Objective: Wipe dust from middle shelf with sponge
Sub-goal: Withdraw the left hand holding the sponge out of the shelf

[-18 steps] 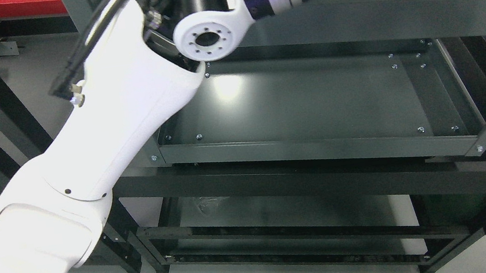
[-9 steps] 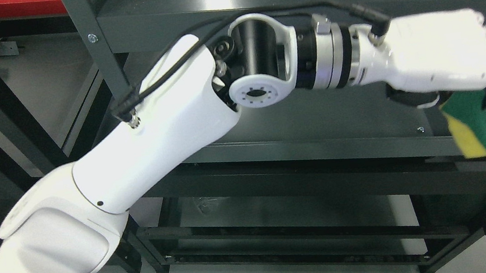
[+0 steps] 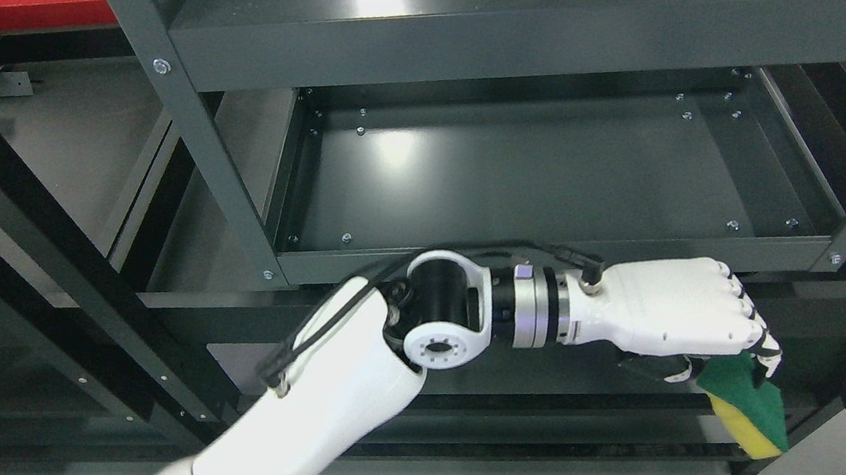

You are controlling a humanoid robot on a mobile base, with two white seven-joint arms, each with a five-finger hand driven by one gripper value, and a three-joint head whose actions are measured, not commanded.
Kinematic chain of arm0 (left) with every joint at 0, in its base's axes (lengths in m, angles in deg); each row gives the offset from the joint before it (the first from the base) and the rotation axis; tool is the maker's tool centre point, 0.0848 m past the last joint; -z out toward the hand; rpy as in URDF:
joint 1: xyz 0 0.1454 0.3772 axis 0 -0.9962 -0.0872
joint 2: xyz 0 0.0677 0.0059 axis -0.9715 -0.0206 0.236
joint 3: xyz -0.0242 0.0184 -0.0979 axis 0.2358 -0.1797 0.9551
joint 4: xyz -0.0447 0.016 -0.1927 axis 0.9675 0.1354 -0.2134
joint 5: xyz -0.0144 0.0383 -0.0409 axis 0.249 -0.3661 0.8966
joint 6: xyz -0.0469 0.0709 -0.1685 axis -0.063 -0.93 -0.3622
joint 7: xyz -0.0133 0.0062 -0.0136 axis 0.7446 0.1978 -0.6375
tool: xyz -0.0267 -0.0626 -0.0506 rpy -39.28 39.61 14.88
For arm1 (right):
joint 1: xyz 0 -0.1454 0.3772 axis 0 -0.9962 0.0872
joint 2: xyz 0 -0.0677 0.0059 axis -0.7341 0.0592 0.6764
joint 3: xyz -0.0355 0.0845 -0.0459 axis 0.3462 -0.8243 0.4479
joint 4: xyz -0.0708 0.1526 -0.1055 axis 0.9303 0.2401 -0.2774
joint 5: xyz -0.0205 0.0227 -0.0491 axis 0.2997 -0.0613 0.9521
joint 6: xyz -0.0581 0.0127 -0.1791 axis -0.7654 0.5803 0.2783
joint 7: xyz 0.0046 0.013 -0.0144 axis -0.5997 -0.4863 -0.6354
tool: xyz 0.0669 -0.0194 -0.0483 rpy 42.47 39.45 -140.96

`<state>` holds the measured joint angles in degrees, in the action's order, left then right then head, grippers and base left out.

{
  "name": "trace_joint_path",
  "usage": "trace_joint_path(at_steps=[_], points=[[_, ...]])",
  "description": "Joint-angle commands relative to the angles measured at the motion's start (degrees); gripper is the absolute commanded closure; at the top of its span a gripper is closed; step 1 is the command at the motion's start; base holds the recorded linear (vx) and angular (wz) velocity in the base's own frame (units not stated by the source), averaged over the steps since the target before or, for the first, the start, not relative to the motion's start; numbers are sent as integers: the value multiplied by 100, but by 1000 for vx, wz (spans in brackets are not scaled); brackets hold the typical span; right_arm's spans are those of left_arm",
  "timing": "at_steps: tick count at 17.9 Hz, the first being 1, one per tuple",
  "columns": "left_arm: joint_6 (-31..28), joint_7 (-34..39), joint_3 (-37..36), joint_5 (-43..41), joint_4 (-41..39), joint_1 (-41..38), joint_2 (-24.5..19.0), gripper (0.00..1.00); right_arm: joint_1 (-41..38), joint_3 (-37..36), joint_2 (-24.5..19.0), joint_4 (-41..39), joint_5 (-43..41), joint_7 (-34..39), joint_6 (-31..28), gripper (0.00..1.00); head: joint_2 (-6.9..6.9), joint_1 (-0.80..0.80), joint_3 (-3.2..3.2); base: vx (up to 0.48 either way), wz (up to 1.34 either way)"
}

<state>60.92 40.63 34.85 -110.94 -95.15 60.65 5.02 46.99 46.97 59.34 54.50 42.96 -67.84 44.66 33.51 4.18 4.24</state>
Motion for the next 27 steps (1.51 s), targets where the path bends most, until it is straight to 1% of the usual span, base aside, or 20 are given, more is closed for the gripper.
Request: trace_joint_path(at_steps=[1,3,5,6,9,11,13,15,16,24,27], points=[[-197,689,2607,1112,-354,-2082,-52,100,0,-1,100,-100,0,3,-3,0,0,0,0,0,0],[-547,1277,3372,1622,-371,-2382,-52,99,0,7,100,-100,0,3,-3,0,0,0,0,0,0],[-935,1857,4005,1913,-441,-2506,-52,99,0,-2,100,-100,0,3,-3,0,0,0,0,0,0],[-1093,1991,4313,2071,-502,-2532,-52,100,0,-2,100,-100,0,3,-3,0,0,0,0,0,0],[-1559,2001,4974,2572,-704,-2690,-52,100,0,-2,100,-100,0,3,-3,0,0,0,0,0,0],[-1657,1992,5264,2932,-959,-2997,-52,100,0,-2,100,-100,0,3,-3,0,0,0,0,0,0],[-1657,2001,5405,3432,-1293,-3619,-52,100,0,-2,100,-100,0,3,-3,0,0,0,0,0,0],[-1631,1992,5520,3873,-1320,-4113,-52,100,0,-1,100,-100,0,3,-3,0,0,0,0,0,0],[-1622,1992,5555,3927,-1320,-4228,-52,100,0,-2,100,-100,0,3,-3,0,0,0,0,0,0],[-1613,2001,5696,3945,-1364,-4273,-52,100,0,7,100,-100,0,3,-3,0,0,0,0,0,0],[-1543,1966,5521,3945,-1391,-4360,-52,100,0,-2,100,-100,0,3,-3,0,0,0,0,0,0]])
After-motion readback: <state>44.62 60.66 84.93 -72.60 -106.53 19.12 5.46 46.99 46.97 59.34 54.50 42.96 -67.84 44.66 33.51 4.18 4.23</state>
